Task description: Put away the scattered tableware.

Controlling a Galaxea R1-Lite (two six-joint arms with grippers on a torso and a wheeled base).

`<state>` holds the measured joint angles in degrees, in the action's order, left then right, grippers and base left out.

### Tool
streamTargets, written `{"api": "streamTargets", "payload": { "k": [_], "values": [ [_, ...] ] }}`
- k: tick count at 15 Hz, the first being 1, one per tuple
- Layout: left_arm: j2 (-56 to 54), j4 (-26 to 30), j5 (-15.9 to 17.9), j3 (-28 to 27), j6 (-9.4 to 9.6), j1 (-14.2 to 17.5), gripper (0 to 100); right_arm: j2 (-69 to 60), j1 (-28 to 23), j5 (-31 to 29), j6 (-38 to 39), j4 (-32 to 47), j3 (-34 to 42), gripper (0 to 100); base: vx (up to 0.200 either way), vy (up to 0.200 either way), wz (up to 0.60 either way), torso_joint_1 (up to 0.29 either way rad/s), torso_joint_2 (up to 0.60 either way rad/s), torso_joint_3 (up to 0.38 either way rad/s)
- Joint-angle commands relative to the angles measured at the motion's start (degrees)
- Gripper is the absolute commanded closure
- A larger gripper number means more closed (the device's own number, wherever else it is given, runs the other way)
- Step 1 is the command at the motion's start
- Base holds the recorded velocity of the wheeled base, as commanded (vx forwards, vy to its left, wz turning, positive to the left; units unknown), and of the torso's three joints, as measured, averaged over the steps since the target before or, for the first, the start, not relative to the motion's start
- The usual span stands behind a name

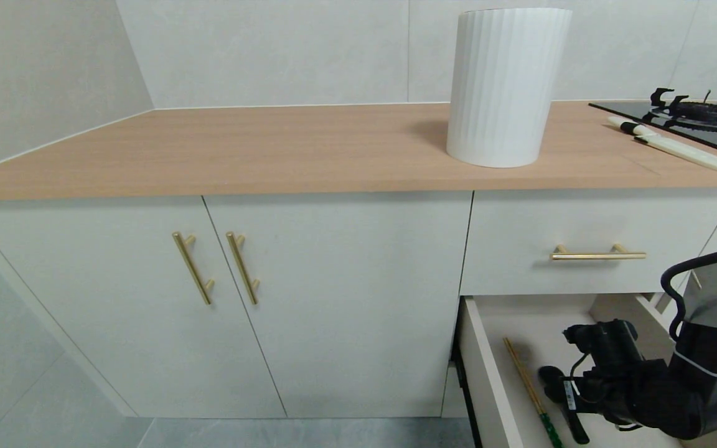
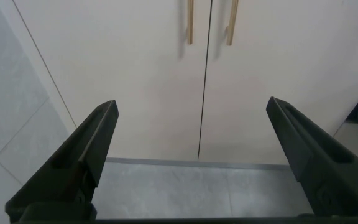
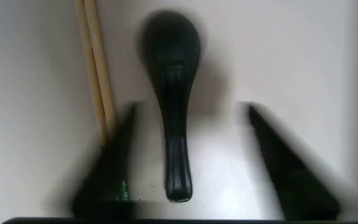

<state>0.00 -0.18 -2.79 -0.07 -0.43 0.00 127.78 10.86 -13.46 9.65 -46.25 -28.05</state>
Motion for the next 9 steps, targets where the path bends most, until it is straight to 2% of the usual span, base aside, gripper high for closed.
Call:
{"api": "streamTargets", "payload": {
  "k": [1, 3, 8, 9],
  "values": [
    [0.0, 0.01, -0.02, -0.01, -0.01, 0.0, 0, -0.34, 0.04, 0.01, 0.01, -0.07, 0.1, 0, 0.0, 0.0, 0.0, 0.0, 0.0, 0.0],
    [0.0, 0.01, -0.02, -0.01, -0.01, 0.0, 0, -2.8, 0.12, -0.16, 0.01, -0.07, 0.8, 0, 0.0, 0.0, 0.0, 0.0, 0.0, 0.0],
    [0.0, 0.01, -0.02, -0.01, -0.01, 0.0, 0, -23.72, 3.2, 0.1, -0.16, 1.51, 6.08, 0, 0.0, 0.0, 0.0, 0.0, 0.0, 0.0],
    [0.0, 0.01, -0.02, -0.01, -0.01, 0.0, 0, -30.31, 3.9, -0.08, -0.16, 5.38, 6.78, 0, 0.0, 0.0, 0.0, 0.0, 0.0, 0.0]
  ]
}}
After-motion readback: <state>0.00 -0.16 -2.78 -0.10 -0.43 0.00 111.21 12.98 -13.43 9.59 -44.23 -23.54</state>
